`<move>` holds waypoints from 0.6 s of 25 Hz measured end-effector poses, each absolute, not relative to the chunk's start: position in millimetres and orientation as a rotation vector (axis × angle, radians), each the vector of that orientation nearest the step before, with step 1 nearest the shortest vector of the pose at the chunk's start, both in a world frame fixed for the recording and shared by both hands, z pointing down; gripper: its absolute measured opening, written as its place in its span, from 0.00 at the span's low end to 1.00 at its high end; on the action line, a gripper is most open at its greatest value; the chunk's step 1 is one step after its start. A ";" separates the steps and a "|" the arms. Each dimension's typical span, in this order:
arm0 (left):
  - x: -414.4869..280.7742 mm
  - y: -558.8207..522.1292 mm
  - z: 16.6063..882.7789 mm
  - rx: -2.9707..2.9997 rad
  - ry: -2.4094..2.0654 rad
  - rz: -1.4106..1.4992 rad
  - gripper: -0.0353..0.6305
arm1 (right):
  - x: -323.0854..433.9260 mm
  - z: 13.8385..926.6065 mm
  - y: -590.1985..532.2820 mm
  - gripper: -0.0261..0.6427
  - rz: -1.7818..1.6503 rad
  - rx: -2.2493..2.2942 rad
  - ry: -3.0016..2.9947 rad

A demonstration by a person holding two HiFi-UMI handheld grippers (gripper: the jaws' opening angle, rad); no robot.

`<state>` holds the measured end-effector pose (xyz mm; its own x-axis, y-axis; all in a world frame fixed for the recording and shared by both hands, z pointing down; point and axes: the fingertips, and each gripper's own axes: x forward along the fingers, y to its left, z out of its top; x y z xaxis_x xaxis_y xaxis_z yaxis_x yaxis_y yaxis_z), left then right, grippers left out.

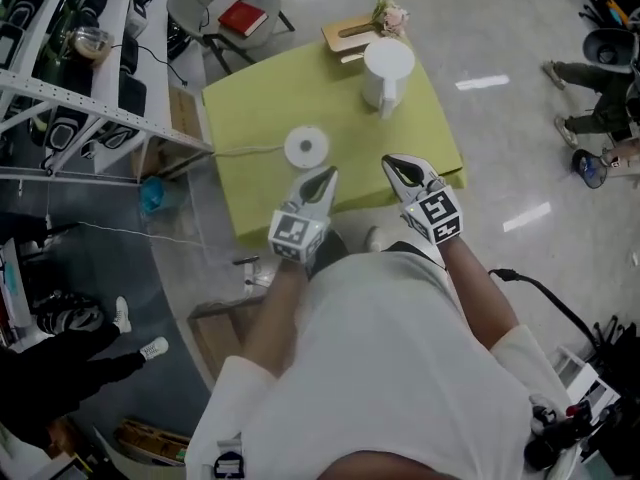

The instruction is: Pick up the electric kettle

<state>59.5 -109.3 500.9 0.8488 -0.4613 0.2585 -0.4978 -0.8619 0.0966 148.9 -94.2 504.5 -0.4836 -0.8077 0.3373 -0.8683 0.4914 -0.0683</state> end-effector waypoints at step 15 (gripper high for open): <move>24.8 -84.7 511.2 2.895 -0.838 0.328 0.06 | 112.8 522.9 -72.0 0.04 0.355 1.421 -2.543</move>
<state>24.8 -84.7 511.2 0.8244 -0.5145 0.2360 -0.5381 -0.8417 0.0448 112.8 -72.0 522.9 -0.5147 -0.8053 0.2942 -0.8551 0.5071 -0.1079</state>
